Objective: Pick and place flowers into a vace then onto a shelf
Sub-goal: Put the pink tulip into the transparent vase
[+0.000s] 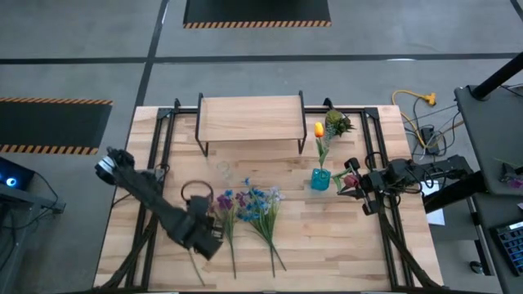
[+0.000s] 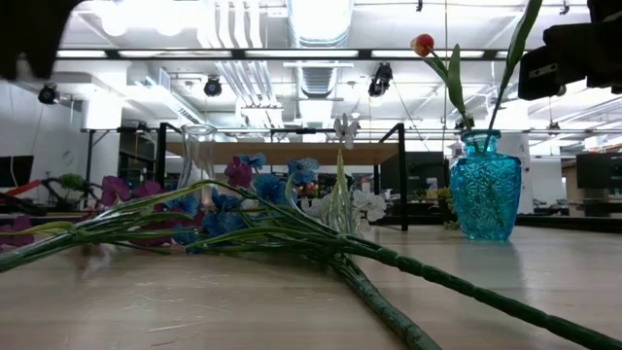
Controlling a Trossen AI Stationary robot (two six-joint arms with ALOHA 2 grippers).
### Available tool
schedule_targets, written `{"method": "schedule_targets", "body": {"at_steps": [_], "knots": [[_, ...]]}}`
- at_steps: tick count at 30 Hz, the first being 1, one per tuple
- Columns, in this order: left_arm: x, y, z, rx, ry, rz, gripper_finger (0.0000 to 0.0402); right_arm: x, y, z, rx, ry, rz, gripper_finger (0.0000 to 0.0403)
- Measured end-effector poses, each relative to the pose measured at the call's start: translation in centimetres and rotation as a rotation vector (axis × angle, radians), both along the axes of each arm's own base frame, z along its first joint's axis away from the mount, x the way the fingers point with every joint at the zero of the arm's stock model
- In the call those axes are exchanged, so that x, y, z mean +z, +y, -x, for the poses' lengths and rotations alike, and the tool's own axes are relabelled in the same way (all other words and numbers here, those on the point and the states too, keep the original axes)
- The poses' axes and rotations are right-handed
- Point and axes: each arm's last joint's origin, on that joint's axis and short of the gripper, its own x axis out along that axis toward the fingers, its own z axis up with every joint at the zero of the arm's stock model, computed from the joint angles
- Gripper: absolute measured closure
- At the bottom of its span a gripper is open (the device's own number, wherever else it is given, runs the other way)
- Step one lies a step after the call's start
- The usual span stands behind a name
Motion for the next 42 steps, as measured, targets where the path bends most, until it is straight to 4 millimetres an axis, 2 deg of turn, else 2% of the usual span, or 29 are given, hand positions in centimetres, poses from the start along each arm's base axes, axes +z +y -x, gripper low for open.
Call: {"method": "schedule_targets", "body": {"at_steps": [6, 12, 25, 34, 37, 42], "knots": [[-3.6, -2.9, -0.1, 0.112, 0.053, -0.078, 0.0269, 0.0, 0.0, 0.0, -0.003, -0.009, 0.026, 0.0394], [-6.1, -4.4, -0.1, 0.164, 0.167, -0.072, 0.0269, 0.0, 0.0, 0.0, -0.007, -0.023, 0.066, 0.0394], [-8.4, -5.6, 0.3, 0.179, 0.257, -0.097, 0.0269, 0.0, 0.0, 0.0, -0.007, -0.023, 0.067, 0.0394], [-9.1, -6.7, 1.9, 0.149, 0.305, -0.084, 0.0269, 0.0, 0.0, 0.0, -0.007, -0.023, 0.067, 0.0394], [-10.2, -6.7, 2.3, 0.144, 0.294, -0.075, 0.0269, 0.0, 0.0, 0.0, -0.006, -0.023, 0.066, 0.0394], [-13.0, -6.2, 2.7, 0.137, 0.246, -0.020, 0.0269, 0.0, 0.0, 0.0, -0.006, -0.022, 0.067, 0.0394]]}}
